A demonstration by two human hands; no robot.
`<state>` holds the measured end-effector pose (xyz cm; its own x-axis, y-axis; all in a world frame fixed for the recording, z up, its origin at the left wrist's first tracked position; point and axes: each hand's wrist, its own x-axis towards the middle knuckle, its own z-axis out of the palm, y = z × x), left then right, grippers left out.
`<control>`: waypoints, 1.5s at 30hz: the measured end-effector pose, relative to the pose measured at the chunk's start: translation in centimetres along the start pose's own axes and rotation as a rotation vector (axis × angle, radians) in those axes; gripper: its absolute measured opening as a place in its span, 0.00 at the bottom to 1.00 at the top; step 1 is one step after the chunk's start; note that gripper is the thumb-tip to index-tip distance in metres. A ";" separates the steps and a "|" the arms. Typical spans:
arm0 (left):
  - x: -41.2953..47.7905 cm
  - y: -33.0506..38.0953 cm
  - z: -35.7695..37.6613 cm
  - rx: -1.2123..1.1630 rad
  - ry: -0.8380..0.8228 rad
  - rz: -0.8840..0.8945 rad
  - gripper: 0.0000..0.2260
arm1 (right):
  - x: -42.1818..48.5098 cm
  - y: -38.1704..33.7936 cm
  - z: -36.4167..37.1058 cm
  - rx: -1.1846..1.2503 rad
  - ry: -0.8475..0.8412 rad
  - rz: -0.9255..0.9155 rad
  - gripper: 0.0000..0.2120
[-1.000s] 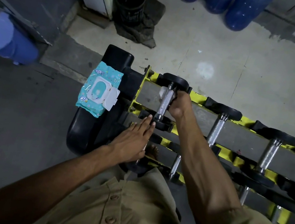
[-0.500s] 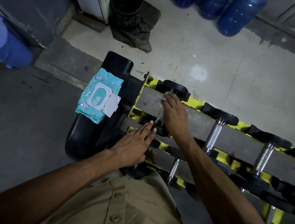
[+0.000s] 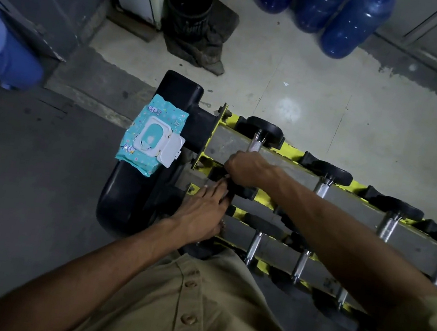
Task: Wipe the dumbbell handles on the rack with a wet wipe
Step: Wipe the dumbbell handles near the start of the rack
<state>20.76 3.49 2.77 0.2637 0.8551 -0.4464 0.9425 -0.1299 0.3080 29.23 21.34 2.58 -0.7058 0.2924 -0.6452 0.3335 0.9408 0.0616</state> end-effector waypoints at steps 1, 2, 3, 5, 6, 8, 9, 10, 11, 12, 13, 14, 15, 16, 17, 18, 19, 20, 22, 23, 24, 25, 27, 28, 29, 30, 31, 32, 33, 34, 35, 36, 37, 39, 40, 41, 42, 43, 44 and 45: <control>0.0 -0.1 0.1 0.002 0.012 0.001 0.39 | 0.2 -0.3 -0.3 -0.001 -0.034 0.000 0.12; 0.0 -0.1 0.2 -0.002 0.027 -0.002 0.41 | 0.2 -0.2 -0.8 0.005 -0.036 0.018 0.13; 0.0 -0.2 0.2 -0.002 0.033 -0.004 0.42 | 0.0 0.0 -1.2 0.007 -0.016 0.037 0.13; 0.1 -0.2 0.3 0.005 0.025 0.002 0.42 | -0.6 0.3 -1.3 -0.047 0.128 0.049 0.11; 0.1 -0.1 0.3 0.007 0.018 0.003 0.40 | -0.9 0.2 -0.8 -0.081 0.213 0.048 0.09; 0.1 -0.1 0.2 -0.005 0.005 0.002 0.39 | -1.6 0.0 0.8 0.013 0.319 0.092 0.06; 0.1 0.0 0.2 -0.018 0.003 0.001 0.39 | -2.0 -0.2 1.8 0.160 0.355 0.141 0.06; 0.2 -0.1 0.3 -0.033 0.005 -0.001 0.39 | -2.4 -0.6 2.7 0.341 0.388 0.214 0.05; 0.2 -0.1 0.4 -0.045 0.006 -0.005 0.40 | -2.8 -1.1 3.5 0.514 0.425 0.304 0.04; 0.2 -0.1 0.4 -0.054 0.003 -0.009 0.41 | -3.1 -1.6 4.4 0.666 0.471 0.401 0.02; 0.2 0.0 0.4 -0.060 -0.003 -0.013 0.43 | -3.4 -2.1 5.1 0.798 0.520 0.497 0.02; 0.2 0.1 0.4 -0.065 -0.013 -0.017 0.44 | -3.5 -2.5 5.8 0.927 0.551 0.579 0.04; 0.2 0.2 0.4 -0.064 -0.022 -0.019 0.45 | -3.7 -2.7 6.1 1.042 0.568 0.642 0.06; 0.2 0.2 0.4 -0.060 -0.026 -0.021 0.45 | -3.7 -2.7 6.1 1.130 0.580 0.683 0.08; 0.3 0.3 0.4 -0.053 -0.025 -0.021 0.45 | -3.7 -2.6 6.1 1.199 0.582 0.712 0.10; 0.3 0.3 0.4 -0.052 -0.023 -0.021 0.44 | -3.7 -2.5 6.0 1.260 0.579 0.736 0.12; 0.4 0.2 0.4 -0.054 -0.022 -0.022 0.43 | -3.7 -2.5 5.9 1.311 0.577 0.760 0.14; 0.4 0.2 0.4 -0.056 -0.022 -0.025 0.43 | -3.6 -2.6 6.0 1.357 0.577 0.783 0.16; 0.4 0.1 0.4 -0.057 -0.026 -0.028 0.42 | -3.6 -2.8 6.2 1.415 0.582 0.822 0.14; 0.4 0.1 0.4 -0.059 -0.030 -0.028 0.42 | -3.5 -3.0 6.4 1.403 0.588 0.828 0.11; 0.3 0.2 0.4 -0.061 -0.032 -0.028 0.42 | -3.6 -3.1 6.5 1.351 0.591 0.818 0.06; 0.3 0.2 0.4 -0.062 -0.033 -0.027 0.42 | -3.7 -3.3 6.8 1.285 0.582 0.797 0.04; 0.3 0.2 0.4 -0.062 -0.028 -0.025 0.42 | -3.9 -3.5 7.4 1.185 0.514 0.762 0.11; 0.3 0.2 0.5 -0.063 -0.024 -0.027 0.42 | -3.8 -3.3 7.8 1.187 0.458 0.750 0.13; 0.3 0.2 0.6 -0.063 -0.019 -0.031 0.42 | -3.6 -2.8 8.0 1.225 0.395 0.739 0.13; 0.3 0.2 0.7 -0.063 -0.019 -0.035 0.43 | -3.1 -2.2 8.1 1.293 0.344 0.734 0.11; 0.3 0.3 0.7 -0.059 -0.024 -0.036 0.43 | -2.5 -1.7 8.0 1.386 0.323 0.741 0.08; 0.4 0.3 0.7 -0.053 -0.032 -0.035 0.43 | -1.8 -1.1 7.8 1.489 0.332 0.749 0.11; 0.4 0.3 0.7 -0.044 -0.041 -0.032 0.44 | -1.2 -0.8 7.3 1.571 0.348 0.753 0.15; 0.4 0.3 0.6 -0.035 -0.047 -0.030 0.45 | -0.9 -0.6 6.8 1.633 0.365 0.754 0.17; 0.4 0.2 0.6 -0.029 -0.053 -0.028 0.45 | -0.9 -0.5 6.6 1.692 0.370 0.750 0.16; 0.5 0.2 0.5 -0.026 -0.056 -0.026 0.46 | -1.1 -0.5 6.7 1.735 0.367 0.727 0.15; 0.5 0.1 0.5 -0.025 -0.056 -0.025 0.46 | -1.6 -0.4 6.8 1.763 0.348 0.701 0.14; 0.5 0.1 0.5 -0.020 -0.047 -0.029 0.46 | -2.0 0.2 7.3 1.831 0.327 0.664 0.11; 0.5 0.2 0.5 -0.022 -0.047 -0.031 0.46 | -1.7 0.9 7.6 1.893 0.360 0.671 0.10; 0.5 0.2 0.6 -0.025 -0.049 -0.032 0.46 | -1.2 1.7 7.8 1.973 0.409 0.699 0.10; 0.5 0.2 0.7 -0.028 -0.046 -0.036 0.46 | -0.7 2.5 7.5 2.062 0.457 0.726 0.11; 0.5 0.3 0.8 -0.029 -0.044 -0.041 0.46 | -0.2 3.1 7.0 2.149 0.492 0.759 0.12; 0.6 0.3 0.8 -0.030 -0.041 -0.043 0.46 | 0.5 3.6 7.0 2.245 0.528 0.760 0.12; 0.6 0.3 0.8 -0.029 -0.040 -0.044 0.46 | 1.1 3.7 7.1 2.336 0.552 0.742 0.10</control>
<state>21.40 3.54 1.93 0.2308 0.8389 -0.4929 0.9470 -0.0774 0.3117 34.15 23.91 -3.26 -0.1219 0.6684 -0.7338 0.0365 -0.7358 -0.6763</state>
